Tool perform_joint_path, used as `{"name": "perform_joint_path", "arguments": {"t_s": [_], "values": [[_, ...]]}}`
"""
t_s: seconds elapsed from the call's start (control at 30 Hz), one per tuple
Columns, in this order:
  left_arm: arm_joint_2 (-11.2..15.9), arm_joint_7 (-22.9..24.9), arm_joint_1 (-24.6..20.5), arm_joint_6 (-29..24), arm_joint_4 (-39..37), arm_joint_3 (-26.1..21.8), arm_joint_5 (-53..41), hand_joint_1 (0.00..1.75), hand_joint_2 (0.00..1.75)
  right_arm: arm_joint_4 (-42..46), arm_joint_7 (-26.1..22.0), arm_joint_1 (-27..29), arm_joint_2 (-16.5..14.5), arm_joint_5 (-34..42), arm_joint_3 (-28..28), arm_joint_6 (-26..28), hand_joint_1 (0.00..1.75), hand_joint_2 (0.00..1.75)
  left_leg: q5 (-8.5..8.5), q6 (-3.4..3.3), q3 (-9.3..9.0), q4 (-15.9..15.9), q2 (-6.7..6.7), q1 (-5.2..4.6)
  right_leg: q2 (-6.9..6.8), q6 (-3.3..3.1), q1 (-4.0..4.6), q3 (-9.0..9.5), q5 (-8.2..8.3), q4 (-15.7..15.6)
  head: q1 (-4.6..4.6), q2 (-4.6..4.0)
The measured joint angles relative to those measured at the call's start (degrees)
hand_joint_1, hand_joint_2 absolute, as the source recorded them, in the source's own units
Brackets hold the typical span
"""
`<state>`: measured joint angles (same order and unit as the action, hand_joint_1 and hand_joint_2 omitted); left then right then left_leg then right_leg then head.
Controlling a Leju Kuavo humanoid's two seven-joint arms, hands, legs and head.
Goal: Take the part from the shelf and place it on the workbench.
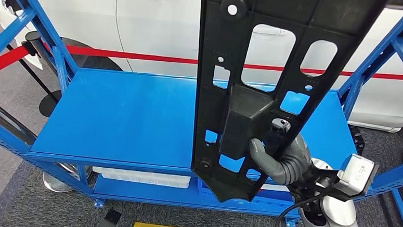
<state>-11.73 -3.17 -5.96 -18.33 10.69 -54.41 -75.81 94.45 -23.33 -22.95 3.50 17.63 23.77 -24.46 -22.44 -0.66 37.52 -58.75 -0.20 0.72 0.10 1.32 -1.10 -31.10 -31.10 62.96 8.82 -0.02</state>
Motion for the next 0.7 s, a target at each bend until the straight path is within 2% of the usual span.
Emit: {"name": "perform_joint_path", "arguments": {"t_s": [0.03, 0.07, 0.13, 0.17, 0.2, 0.23, 0.3, 0.33, 0.37, 0.4, 0.43, 0.47, 0.5, 0.53, 0.57, 0.6, 0.67, 0.7], "values": [[-0.01, 0.00, 0.00, 0.02, 0.00, -0.02, -0.02, 0.00, 1.75, -0.01, -0.02, -0.17, 0.01, 0.04, 0.01, 0.03, 1.75, 1.75, 0.35, 0.34, 0.26, -0.09, -0.04, -0.06, 0.08, -0.20, 0.10, 1.71, 0.33, -2.79, 0.02, 0.00], [-0.01, 0.00, 0.01, 0.04, 0.00, -0.03, -0.03, 0.00, 1.75, -0.02, -0.03, -0.29, 0.04, 0.10, 0.02, 0.08, 1.75, 1.75, 0.76, 0.70, 0.43, -0.09, -0.07, -0.12, 0.16, -0.42, 0.27, 2.44, 0.27, -4.26, 0.03, 0.00], [-0.01, 0.00, 0.12, 0.12, 0.00, -0.03, -0.07, 0.00, 1.75, -0.07, -0.06, -0.32, 0.09, 0.22, 0.05, 0.20, 1.75, 1.75, 1.68, 1.45, 0.64, 0.20, -0.14, -0.12, 0.21, -1.16, 0.44, 1.97, 0.92, -4.64, 0.04, 0.00], [0.00, 0.00, 0.21, 0.16, 0.00, -0.03, -0.12, 0.00, 1.75, -0.13, -0.06, -0.35, 0.11, 0.26, 0.09, 0.25, 1.75, 1.75, 1.42, 1.79, 0.94, 0.03, -0.16, -0.04, 0.10, -1.62, 0.38, 1.55, 1.44, -4.76, 0.04, 0.00], [0.01, 0.00, 0.30, 0.19, 0.00, -0.03, -0.19, 0.00, 1.75, -0.17, -0.07, -0.35, 0.10, 0.29, 0.13, 0.30, 1.75, 1.75, 0.11, 2.06, 1.44, -0.89, -0.16, 0.03, -0.02, -2.18, 0.29, 1.00, 2.07, -4.86, 0.04, 0.00], [0.01, 0.00, 0.37, 0.21, 0.00, -0.04, -0.26, 0.00, 1.75, -0.21, -0.07, -0.35, 0.10, 0.31, 0.16, 0.38, 1.75, 1.75, -2.20, 2.26, 2.13, -2.86, -0.14, 0.09, -0.16, -2.63, 0.18, 0.36, 2.73, -4.99, 0.04, 0.00], [0.00, 0.00, 0.39, 0.27, 0.00, -0.05, -0.35, 0.00, 1.75, -0.25, -0.07, -0.34, 0.09, 0.33, 0.19, 0.54, 1.75, 1.75, -8.19, 2.53, 3.81, -9.81, -0.08, 0.17, -0.31, -3.12, 0.35, -1.16, 3.95, -4.90, 0.04, 0.00], [-0.01, 0.00, 0.39, 0.30, 0.00, -0.05, -0.40, 0.00, 1.75, -0.28, -0.06, -0.31, 0.09, 0.32, 0.21, 0.62, 1.75, 1.75, -10.06, 2.63, 4.38, -13.50, -0.08, 0.17, -0.35, -3.16, 0.47, -1.98, 4.54, -4.85, 0.04, 0.00], [-0.01, 0.00, 0.38, 0.32, 0.00, -0.05, -0.45, 0.00, 1.75, -0.31, -0.04, -0.28, 0.09, 0.32, 0.22, 0.71, 1.75, 1.75, -10.59, 2.65, 4.39, -16.13, -0.08, 0.17, -0.39, -3.19, 0.60, -2.83, 5.14, -4.76, 0.04, 0.00], [-0.01, 0.01, 0.39, 0.35, 0.00, -0.05, -0.52, 0.00, 1.75, -0.32, -0.03, -0.24, 0.09, 0.31, 0.24, 0.83, 1.75, 1.75, -9.81, 2.57, 3.61, -17.05, -0.08, 0.15, -0.41, -3.17, 0.72, -3.67, 5.71, -4.64, 0.04, 0.00], [-0.01, 0.01, 0.37, 0.41, 0.00, -0.05, -0.61, 0.00, 1.75, -0.33, 0.00, -0.21, 0.09, 0.30, 0.25, 0.97, 1.75, 1.75, -8.21, 2.35, 1.84, -15.91, -0.08, 0.10, -0.40, -3.13, 0.83, -4.48, 6.24, -4.52, 0.04, 0.00], [0.00, 0.02, 0.33, 0.49, 0.00, -0.05, -0.72, 0.00, 1.75, -0.33, 0.03, -0.18, 0.09, 0.29, 0.25, 1.11, 1.75, 1.75, -6.69, 1.97, -0.92, -12.81, -0.10, -0.02, -0.38, -3.06, 0.93, -5.16, 6.75, -4.39, 0.04, 0.00], [0.02, 0.04, 0.25, 0.57, 0.00, -0.05, -0.81, 0.00, 1.75, -0.32, 0.05, -0.17, 0.09, 0.27, 0.25, 1.23, 1.75, 1.75, -6.25, 1.47, -4.27, -8.37, -0.09, -0.22, -0.35, -2.91, 1.08, -5.69, 7.20, -4.28, 0.04, 0.00], [0.04, 0.05, 0.13, 0.66, 0.00, -0.05, -0.89, 0.00, 1.75, -0.30, 0.08, -0.17, 0.09, 0.26, 0.25, 1.31, 1.75, 1.75, -6.57, 1.05, -7.41, -3.80, -0.09, -0.41, -0.36, -2.71, 1.17, -6.04, 7.66, -4.22, 0.04, 0.00], [0.07, 0.05, 0.02, 0.70, 0.00, -0.05, -0.93, 0.00, 1.75, -0.28, 0.10, -0.18, 0.09, 0.25, 0.26, 1.35, 1.75, 1.75, -7.20, 0.70, -9.55, -0.41, -0.11, -0.61, -0.39, -2.44, 1.18, -6.21, 8.16, -4.26, 0.04, 0.00], [0.08, 0.06, -0.06, 0.73, 0.00, -0.05, -0.93, 0.00, 1.75, -0.26, 0.11, -0.19, 0.09, 0.23, 0.27, 1.37, 1.75, 1.75, -7.80, 0.47, -10.63, 1.62, -0.12, -0.80, -0.44, -2.10, 1.13, -6.30, 8.66, -4.39, 0.04, 0.00], [0.04, 0.08, -0.03, 0.81, -0.01, -0.05, -0.95, 0.00, 1.75, -0.23, 0.13, -0.13, 0.10, 0.21, 0.30, 1.39, 1.75, 1.75, -6.95, 0.00, -10.31, 2.48, 0.00, -0.78, -0.43, -1.40, 0.92, -6.48, 9.36, -4.67, 0.04, 0.00], [0.01, 0.14, -0.01, 0.87, -0.02, -0.06, -0.95, 0.00, 1.75, -0.22, 0.13, -0.09, 0.13, 0.21, 0.31, 1.40, 1.75, 1.75, -6.29, -0.42, -9.91, 2.71, 0.14, -0.66, -0.34, -1.09, 0.87, -6.84, 8.60, -4.27, 0.03, 0.00]]}}
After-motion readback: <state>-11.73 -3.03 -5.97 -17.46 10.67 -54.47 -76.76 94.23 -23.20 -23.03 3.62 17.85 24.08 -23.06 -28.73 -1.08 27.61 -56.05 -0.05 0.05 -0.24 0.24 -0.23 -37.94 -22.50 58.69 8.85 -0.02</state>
